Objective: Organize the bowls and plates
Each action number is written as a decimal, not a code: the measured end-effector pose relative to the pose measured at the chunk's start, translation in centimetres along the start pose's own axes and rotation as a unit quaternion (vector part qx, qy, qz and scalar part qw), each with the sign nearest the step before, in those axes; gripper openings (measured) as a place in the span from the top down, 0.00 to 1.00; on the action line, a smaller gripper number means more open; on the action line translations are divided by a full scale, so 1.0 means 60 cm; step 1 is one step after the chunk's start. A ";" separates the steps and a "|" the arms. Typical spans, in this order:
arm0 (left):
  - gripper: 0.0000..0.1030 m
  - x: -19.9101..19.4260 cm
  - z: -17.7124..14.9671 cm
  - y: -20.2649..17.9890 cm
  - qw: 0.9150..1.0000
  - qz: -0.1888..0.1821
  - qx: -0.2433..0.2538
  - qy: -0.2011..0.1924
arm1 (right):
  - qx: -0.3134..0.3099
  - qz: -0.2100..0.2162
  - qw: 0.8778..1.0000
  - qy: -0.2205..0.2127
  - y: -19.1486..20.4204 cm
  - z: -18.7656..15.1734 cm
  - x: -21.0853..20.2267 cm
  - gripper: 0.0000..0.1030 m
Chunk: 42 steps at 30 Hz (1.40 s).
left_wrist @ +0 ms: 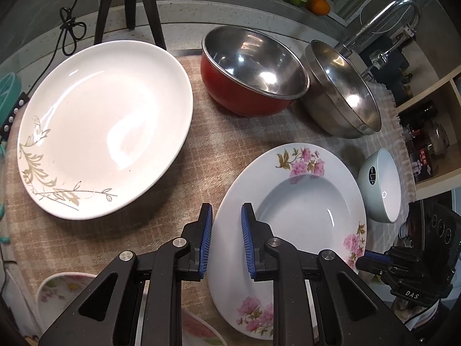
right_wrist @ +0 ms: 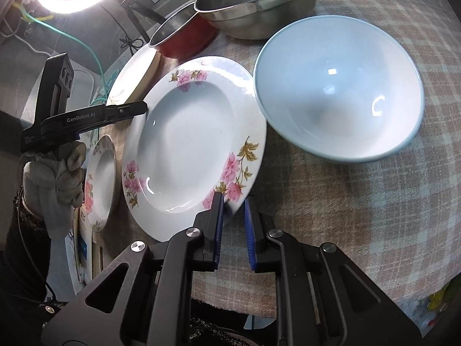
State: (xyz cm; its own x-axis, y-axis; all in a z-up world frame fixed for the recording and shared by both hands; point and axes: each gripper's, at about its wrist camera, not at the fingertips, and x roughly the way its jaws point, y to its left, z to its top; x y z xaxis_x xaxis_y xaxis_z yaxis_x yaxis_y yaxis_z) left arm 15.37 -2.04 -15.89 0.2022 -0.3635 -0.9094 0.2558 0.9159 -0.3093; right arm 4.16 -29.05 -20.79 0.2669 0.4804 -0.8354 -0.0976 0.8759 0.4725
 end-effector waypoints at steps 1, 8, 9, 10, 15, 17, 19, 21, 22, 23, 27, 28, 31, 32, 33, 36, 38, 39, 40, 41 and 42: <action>0.82 0.000 -0.003 -0.001 1.000 0.001 0.000 0.001 | -0.002 0.000 1.000 0.002 0.001 -0.002 0.000 0.86; 0.82 -0.007 -0.026 -0.002 1.000 0.003 -0.003 0.000 | -0.010 0.001 1.000 0.011 0.012 -0.014 0.003 0.86; 0.82 -0.008 -0.028 -0.002 1.000 0.003 -0.003 0.000 | -0.011 0.001 1.000 0.012 0.013 -0.016 0.004 0.85; 0.82 -0.009 -0.031 -0.001 1.000 0.003 -0.003 0.001 | -0.013 0.002 1.000 0.013 0.013 -0.020 0.002 0.85; 0.82 -0.011 -0.044 -0.006 1.000 0.003 -0.005 0.001 | -0.017 0.004 1.000 0.020 0.011 -0.037 0.000 0.85; 0.82 -0.012 -0.047 -0.007 1.000 0.004 -0.004 0.001 | -0.018 0.005 1.000 0.022 0.009 -0.042 -0.001 0.85; 0.82 -0.013 -0.053 -0.013 1.000 0.004 -0.004 0.002 | -0.020 0.004 1.000 0.024 0.008 -0.047 -0.003 0.85; 0.82 -0.013 -0.059 -0.016 1.000 0.004 -0.005 0.002 | -0.021 0.004 0.999 0.026 0.007 -0.052 -0.004 0.85; 0.82 -0.014 -0.062 -0.017 1.000 0.003 -0.005 0.002 | -0.021 0.004 0.999 0.027 0.007 -0.054 -0.005 0.85; 0.82 -0.014 -0.064 -0.019 1.000 0.003 -0.005 0.002 | -0.021 0.004 0.999 0.028 0.005 -0.056 -0.005 0.85; 0.82 -0.014 -0.071 -0.025 1.000 0.004 -0.005 0.001 | -0.022 0.002 0.999 0.031 0.002 -0.062 -0.008 0.85; 0.82 -0.014 -0.073 -0.026 1.000 0.004 -0.005 0.001 | -0.022 0.002 0.999 0.031 0.001 -0.063 -0.008 0.85; 0.82 -0.014 -0.074 -0.030 1.000 0.004 -0.006 0.001 | -0.024 0.001 0.999 0.032 0.001 -0.065 -0.008 0.85; 0.82 -0.014 -0.075 -0.031 1.000 0.004 -0.005 0.001 | -0.024 0.000 0.999 0.033 0.001 -0.066 -0.009 0.85; 0.82 -0.014 -0.075 -0.032 1.000 0.004 -0.005 0.001 | -0.025 0.000 0.999 0.033 0.001 -0.067 -0.009 0.85; 0.82 -0.015 -0.078 -0.034 1.000 0.006 -0.003 0.001 | -0.025 -0.001 0.999 0.034 0.001 -0.068 -0.009 0.85; 0.82 -0.014 -0.081 -0.035 1.000 0.006 -0.002 0.001 | -0.027 -0.002 0.999 0.033 0.002 -0.068 -0.009 0.85; 0.82 -0.014 -0.081 -0.037 1.000 0.006 -0.003 0.001 | -0.028 -0.003 0.999 0.033 0.003 -0.067 -0.009 0.85; 0.82 -0.014 -0.081 -0.036 1.000 0.006 -0.003 0.000 | -0.029 -0.003 0.999 0.033 0.003 -0.068 -0.009 0.84; 0.82 -0.014 -0.081 -0.036 1.000 0.007 -0.004 0.000 | -0.031 -0.005 0.999 0.033 0.004 -0.068 -0.009 0.84; 0.82 -0.014 -0.081 -0.036 1.000 0.007 -0.004 0.000 | -0.031 -0.005 0.999 0.033 0.004 -0.069 -0.010 0.84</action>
State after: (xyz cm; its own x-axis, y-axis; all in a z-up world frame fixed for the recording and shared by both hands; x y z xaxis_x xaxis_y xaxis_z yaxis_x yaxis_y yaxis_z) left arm 10.08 -2.88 -15.80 0.2056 -0.3504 -0.9138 0.2451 0.9224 -0.2985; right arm 0.03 -28.94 -21.34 0.2040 0.4712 -0.8581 -0.1553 0.8810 0.4469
